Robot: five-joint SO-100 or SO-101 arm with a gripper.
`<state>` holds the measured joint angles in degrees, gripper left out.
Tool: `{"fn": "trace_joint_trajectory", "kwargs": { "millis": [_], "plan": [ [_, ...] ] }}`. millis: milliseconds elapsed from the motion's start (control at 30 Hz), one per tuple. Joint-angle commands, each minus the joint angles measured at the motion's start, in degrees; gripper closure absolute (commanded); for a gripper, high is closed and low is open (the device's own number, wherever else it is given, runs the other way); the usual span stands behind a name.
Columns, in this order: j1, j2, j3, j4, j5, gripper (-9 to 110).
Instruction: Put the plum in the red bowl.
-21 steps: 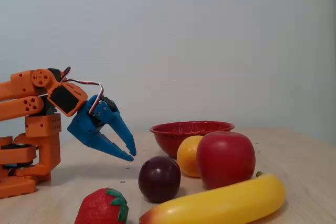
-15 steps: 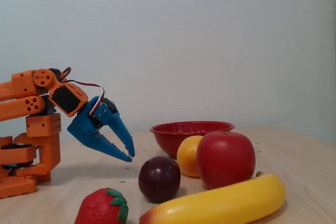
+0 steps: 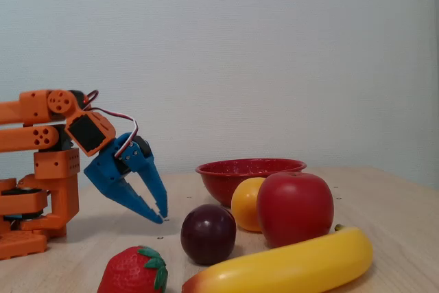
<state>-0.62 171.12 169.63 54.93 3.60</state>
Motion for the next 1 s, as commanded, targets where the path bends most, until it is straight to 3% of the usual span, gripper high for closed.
{"fn": "trace_joint_trajectory", "kwargs": {
  "millis": [0,367,600,967],
  "plan": [
    [-1.85,-5.01,-11.34,-0.79,0.44,101],
    [-12.48,-31.73,-39.64,7.12,7.29,101],
    [-18.46,-45.88,-52.82,18.90,14.41,100],
    [-22.06,-69.96,-74.44,33.31,16.17,74]
  ]
}}
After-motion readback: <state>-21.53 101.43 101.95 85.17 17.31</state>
